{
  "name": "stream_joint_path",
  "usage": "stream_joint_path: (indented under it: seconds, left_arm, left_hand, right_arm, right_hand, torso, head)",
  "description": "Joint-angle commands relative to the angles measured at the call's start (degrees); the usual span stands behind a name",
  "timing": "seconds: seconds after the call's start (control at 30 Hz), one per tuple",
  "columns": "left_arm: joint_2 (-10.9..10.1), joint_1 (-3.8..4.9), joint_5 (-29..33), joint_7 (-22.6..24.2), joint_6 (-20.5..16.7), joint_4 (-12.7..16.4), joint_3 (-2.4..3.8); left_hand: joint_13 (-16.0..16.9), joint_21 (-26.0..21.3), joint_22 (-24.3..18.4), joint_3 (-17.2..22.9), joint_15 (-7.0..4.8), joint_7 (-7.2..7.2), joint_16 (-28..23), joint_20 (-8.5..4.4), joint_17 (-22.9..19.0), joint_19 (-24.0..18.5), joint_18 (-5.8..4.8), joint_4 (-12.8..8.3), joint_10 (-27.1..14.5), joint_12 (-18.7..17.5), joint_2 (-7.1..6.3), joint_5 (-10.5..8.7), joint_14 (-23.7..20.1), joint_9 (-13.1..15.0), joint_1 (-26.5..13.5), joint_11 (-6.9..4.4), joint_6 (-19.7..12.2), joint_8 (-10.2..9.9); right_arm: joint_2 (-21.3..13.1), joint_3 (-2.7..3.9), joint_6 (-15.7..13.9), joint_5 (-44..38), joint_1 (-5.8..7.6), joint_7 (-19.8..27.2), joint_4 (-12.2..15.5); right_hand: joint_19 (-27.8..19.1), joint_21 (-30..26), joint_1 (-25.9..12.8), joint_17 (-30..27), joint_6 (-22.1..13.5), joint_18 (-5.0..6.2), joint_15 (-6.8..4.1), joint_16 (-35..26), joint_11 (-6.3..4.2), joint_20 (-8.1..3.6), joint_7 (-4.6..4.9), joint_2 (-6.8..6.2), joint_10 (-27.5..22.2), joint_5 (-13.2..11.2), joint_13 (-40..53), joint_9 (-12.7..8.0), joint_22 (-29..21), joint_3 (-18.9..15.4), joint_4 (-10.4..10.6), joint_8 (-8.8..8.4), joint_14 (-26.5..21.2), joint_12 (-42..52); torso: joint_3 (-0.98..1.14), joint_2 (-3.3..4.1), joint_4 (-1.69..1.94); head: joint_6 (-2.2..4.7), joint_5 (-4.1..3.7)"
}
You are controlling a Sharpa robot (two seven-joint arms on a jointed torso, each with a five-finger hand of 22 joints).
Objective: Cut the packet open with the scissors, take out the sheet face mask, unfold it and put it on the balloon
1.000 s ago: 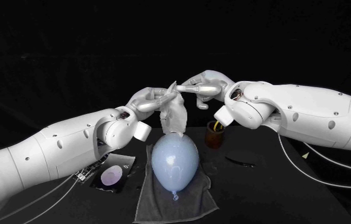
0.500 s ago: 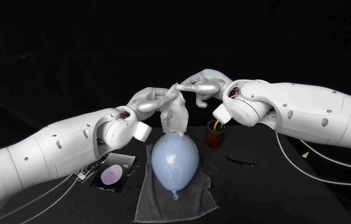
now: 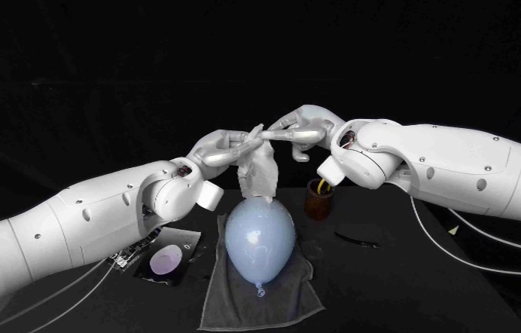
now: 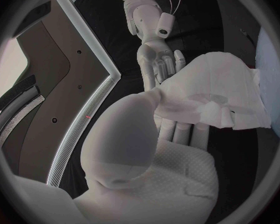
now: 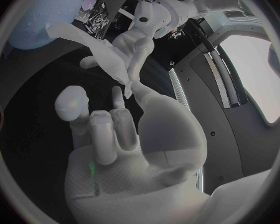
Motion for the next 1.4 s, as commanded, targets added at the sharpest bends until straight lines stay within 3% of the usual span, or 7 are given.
stream_joint_path:
  seconds: [0.03,0.53,0.63,0.8,1.17,1.4]
  left_arm:
    - [0.1,0.13,0.0,0.5,0.8,0.1,0.08]
    - [0.2,0.14,-0.5,0.2,1.1,0.2,0.08]
    - [0.2,0.15,-0.7,0.2,1.3,0.2,0.08]
    - [0.2,0.15,-1.0,0.2,1.5,0.3,0.08]
    - [0.2,0.15,-1.4,0.2,1.8,0.4,0.08]
    - [0.2,0.15,-1.4,0.2,1.9,0.4,0.08]
  left_hand:
    - [0.1,0.3,-0.1,0.2,0.04,0.35,0.3,0.19,0.1,0.2,0.61,0.0,-0.1,0.3,0.02,0.28,-0.2,0.1,-0.6,0.14,-0.1,0.2]
    - [0.1,0.3,-0.1,0.4,0.03,0.29,0.4,0.18,0.1,0.2,0.62,-0.1,-0.1,0.3,-0.11,0.28,-0.3,0.1,-0.7,0.1,-0.1,0.2]
    - [0.1,0.3,-0.1,0.5,0.02,0.26,0.4,0.18,0.1,0.3,0.62,-0.2,-0.1,0.3,-0.15,0.28,-0.3,0.1,-0.7,0.08,-0.1,0.2]
    - [0.1,0.3,-0.1,0.6,0.01,0.24,0.4,0.18,0.1,0.3,0.61,-0.3,-0.1,0.4,-0.18,0.28,-0.3,0.2,-0.7,0.07,-0.1,0.2]
    - [0.1,0.3,-0.1,0.6,0.0,0.2,0.5,0.18,0.2,0.3,0.61,-0.4,-0.1,0.4,-0.25,0.28,-0.3,0.2,-0.7,0.04,0.0,0.3]
    - [0.2,0.3,-0.1,0.7,-0.02,0.16,0.5,0.17,0.2,0.3,0.61,-0.4,-0.1,0.4,-0.29,0.27,-0.3,0.2,-0.7,0.02,0.0,0.3]
  right_arm:
    - [-0.1,0.01,1.7,-1.9,-0.05,-0.4,0.4]
    - [0.3,0.0,-1.2,0.2,-0.1,1.3,0.8]
    - [0.6,0.0,-1.6,0.4,-0.11,1.5,0.6]
    - [1.0,0.0,-1.7,0.6,-0.12,1.6,0.5]
    - [1.3,0.01,-2.5,1.4,-0.15,2.1,0.2]
    - [1.4,0.01,-2.5,1.6,-0.17,1.9,0.2]
  right_hand:
    - [0.5,0.3,0.5,11.6,0.5,0.56,-0.57,0.4,-0.55,0.06,-0.06,0.04,3.1,0.0,11.3,-0.1,1.9,-0.3,0.0,-0.04,5.0,0.4]
    - [1.2,1.6,1.9,12.4,1.2,0.32,-0.9,0.7,-0.89,-0.24,-0.38,1.05,3.5,-0.1,11.7,-0.5,2.5,0.0,0.0,-0.34,5.3,1.1]
    - [1.6,2.2,4.1,12.8,1.6,0.22,-1.12,0.9,-1.13,-0.43,-0.62,2.47,3.7,-0.2,12.0,-0.6,2.7,1.4,-1.0,-0.48,5.4,1.4]
    - [1.9,2.9,6.5,13.0,2.7,0.09,-1.44,0.9,-1.52,-0.72,-1.07,3.76,4.2,-0.2,12.6,-0.6,3.0,3.3,-2.6,-0.23,5.5,2.3]
    - [2.7,4.4,8.1,13.7,4.4,-0.19,-2.07,1.2,-2.23,-1.3,-1.86,4.94,4.9,-0.2,13.5,-0.2,3.7,6.2,-4.8,0.69,5.7,3.6]
    - [3.1,5.5,8.6,14.0,5.7,-0.37,-2.51,1.3,-2.72,-1.71,-2.39,4.96,5.4,-0.2,14.1,0.7,4.2,8.3,-6.8,2.12,5.7,4.4]
  torso:
    - [0.0,0.0,-0.01]
    - [0.0,0.01,0.0]
    - [-0.02,0.0,0.0]
    - [-0.04,-0.01,0.04]
    - [-0.01,-0.02,0.02]
    - [0.01,0.0,-0.04]
  head:
    - [-0.07,-0.01]
    - [-0.21,-0.17]
    - [-0.22,-0.2]
    - [-0.31,-0.22]
    - [-0.32,-0.22]
    - [-0.34,-0.26]
